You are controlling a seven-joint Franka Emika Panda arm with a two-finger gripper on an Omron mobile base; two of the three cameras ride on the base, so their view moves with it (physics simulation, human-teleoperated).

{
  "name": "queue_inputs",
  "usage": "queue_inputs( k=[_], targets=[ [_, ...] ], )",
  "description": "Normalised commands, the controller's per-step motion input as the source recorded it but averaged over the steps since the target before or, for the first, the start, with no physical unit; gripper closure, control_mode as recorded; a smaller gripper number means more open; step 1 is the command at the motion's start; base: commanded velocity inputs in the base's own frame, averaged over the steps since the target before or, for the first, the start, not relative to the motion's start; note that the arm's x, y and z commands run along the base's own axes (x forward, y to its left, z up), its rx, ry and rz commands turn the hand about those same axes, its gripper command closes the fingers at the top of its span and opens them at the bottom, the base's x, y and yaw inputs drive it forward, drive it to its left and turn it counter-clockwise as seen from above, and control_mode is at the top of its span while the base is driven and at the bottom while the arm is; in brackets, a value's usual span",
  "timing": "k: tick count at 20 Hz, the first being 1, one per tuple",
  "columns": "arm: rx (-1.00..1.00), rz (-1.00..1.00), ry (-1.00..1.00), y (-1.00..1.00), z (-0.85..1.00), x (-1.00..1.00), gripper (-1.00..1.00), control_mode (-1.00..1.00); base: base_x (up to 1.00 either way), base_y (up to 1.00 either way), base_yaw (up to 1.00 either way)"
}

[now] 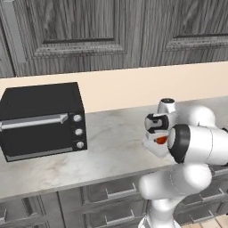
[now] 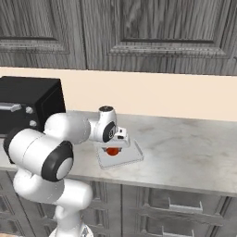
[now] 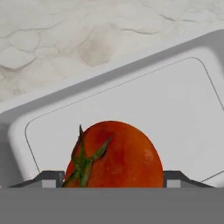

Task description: Take the tomato and potato out of the freezer and place them in the tupperware container on the counter. Then put the tupperware containing the vegetables back in the freezer.

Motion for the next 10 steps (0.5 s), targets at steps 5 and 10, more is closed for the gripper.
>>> queue_inputs(
  k=[5, 10],
  targets=[
    [0.0, 0.0, 0.0, -0.08, -0.25, 0.1, 1.0, -1.0, 0.0, 0.0, 0.0],
    [0.0, 0.0, 0.0, 0.0, 0.0, 0.0, -1.0, -1.0, 0.0, 0.0, 0.0]
  ],
)
